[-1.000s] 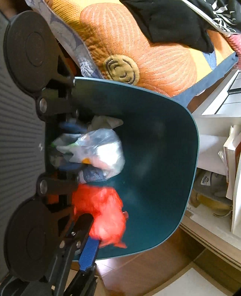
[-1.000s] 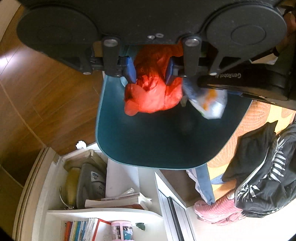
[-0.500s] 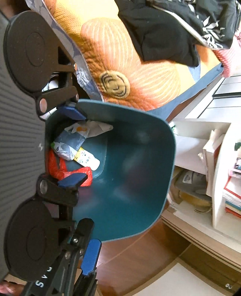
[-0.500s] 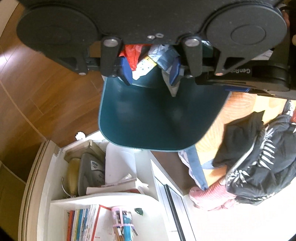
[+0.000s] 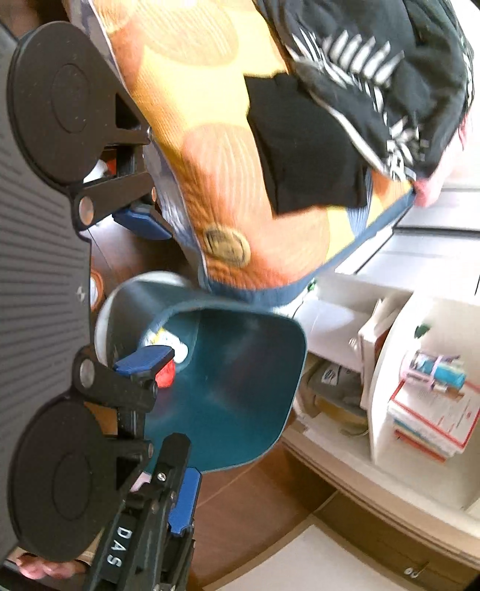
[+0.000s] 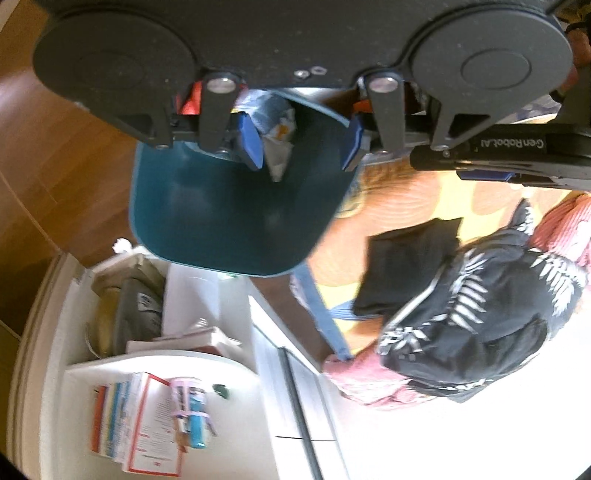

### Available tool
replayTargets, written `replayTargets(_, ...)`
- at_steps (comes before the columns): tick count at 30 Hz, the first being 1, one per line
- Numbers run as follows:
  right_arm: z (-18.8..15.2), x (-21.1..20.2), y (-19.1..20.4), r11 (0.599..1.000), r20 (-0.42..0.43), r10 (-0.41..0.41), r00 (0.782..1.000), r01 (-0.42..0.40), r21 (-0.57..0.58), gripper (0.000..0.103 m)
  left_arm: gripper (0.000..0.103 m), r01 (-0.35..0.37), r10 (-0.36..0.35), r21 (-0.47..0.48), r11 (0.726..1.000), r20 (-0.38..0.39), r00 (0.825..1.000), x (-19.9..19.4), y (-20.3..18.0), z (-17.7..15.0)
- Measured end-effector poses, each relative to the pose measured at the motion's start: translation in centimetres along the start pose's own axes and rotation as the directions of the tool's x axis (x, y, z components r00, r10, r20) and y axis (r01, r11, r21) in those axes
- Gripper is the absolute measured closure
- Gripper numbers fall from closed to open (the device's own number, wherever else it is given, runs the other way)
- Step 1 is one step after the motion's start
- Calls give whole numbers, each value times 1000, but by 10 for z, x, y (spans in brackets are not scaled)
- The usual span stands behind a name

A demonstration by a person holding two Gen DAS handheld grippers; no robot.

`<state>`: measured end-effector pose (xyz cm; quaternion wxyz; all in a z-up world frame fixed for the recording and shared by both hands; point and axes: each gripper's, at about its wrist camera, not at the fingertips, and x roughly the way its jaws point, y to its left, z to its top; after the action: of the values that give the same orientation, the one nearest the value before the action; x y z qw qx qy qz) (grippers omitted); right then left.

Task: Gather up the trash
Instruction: 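Move both tools back down to the trash under the bed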

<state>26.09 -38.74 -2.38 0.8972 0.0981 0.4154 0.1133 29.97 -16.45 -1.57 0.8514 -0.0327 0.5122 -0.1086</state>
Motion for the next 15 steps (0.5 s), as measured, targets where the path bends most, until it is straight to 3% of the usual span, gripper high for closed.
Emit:
replayTargets(8,-12,3,66,992,-45,96,994,-99,-83,55,40,-30,32,-86,996,24,999,-46,65,-36)
replayTargets(11,-21,14,92,985,-84,121,989,-130,-117,55,30,-44,49,-130,990,30,998,-57,92,-54)
replayTargets(15,-37,33,122,974,-145,144,979,-166,-153,54,25,-70,77,-176,982,35,996,-62,124,-76)
